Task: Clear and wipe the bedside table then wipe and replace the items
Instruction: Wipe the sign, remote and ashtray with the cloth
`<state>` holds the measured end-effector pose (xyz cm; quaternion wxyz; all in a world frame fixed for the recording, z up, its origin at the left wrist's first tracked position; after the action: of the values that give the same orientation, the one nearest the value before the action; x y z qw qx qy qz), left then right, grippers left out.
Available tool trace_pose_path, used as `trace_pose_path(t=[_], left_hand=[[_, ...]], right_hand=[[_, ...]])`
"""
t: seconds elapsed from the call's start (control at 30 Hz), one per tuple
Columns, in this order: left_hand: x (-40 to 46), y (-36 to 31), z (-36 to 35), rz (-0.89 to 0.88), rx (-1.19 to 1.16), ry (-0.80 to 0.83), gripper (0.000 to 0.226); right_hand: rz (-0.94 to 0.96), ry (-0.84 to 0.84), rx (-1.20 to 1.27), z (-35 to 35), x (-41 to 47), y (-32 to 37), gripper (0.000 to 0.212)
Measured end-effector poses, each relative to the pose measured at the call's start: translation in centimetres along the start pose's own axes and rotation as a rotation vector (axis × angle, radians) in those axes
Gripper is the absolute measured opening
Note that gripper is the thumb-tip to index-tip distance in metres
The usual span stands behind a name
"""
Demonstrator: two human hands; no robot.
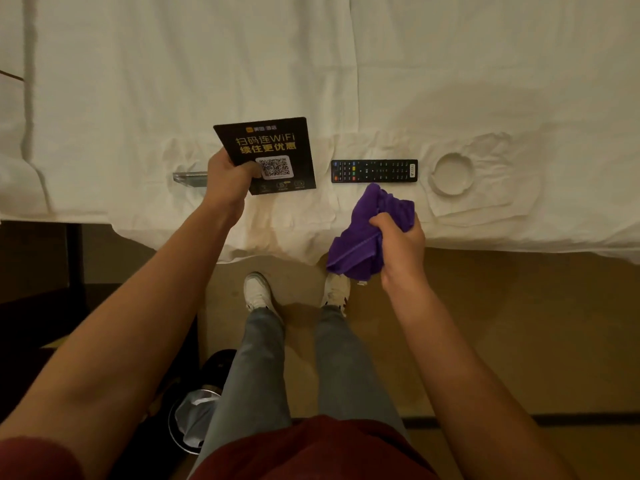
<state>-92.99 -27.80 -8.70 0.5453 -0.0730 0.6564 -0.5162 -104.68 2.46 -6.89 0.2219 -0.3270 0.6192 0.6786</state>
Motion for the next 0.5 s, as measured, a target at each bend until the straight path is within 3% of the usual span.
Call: trace_pose_path(t=[0.17, 0.5], left_hand=[[0.2, 0.4, 1.4, -0.008, 0.061, -0.092, 0.037], [-1.6, -0.1, 3.2, -0.039, 0.148, -0.13, 0.035]], right_hand=[[-0.007, -0.004, -0.013, 0.6, -0.2, -0.7, 0.037], [-0.009, -0.005, -0.014, 0.9, -0.3, -1.0, 0.039]])
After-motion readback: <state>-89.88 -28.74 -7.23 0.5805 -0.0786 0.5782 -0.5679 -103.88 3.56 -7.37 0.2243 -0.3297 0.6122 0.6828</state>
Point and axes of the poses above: each hand's wrist, its own x-axis towards the middle knuckle, its own z-axis out of the back of the hand, y = z × x, the point moved 9 cm from there along x, towards the middle knuckle, and after that the axes turned 5 degrees about z, right-handed, at the moved point
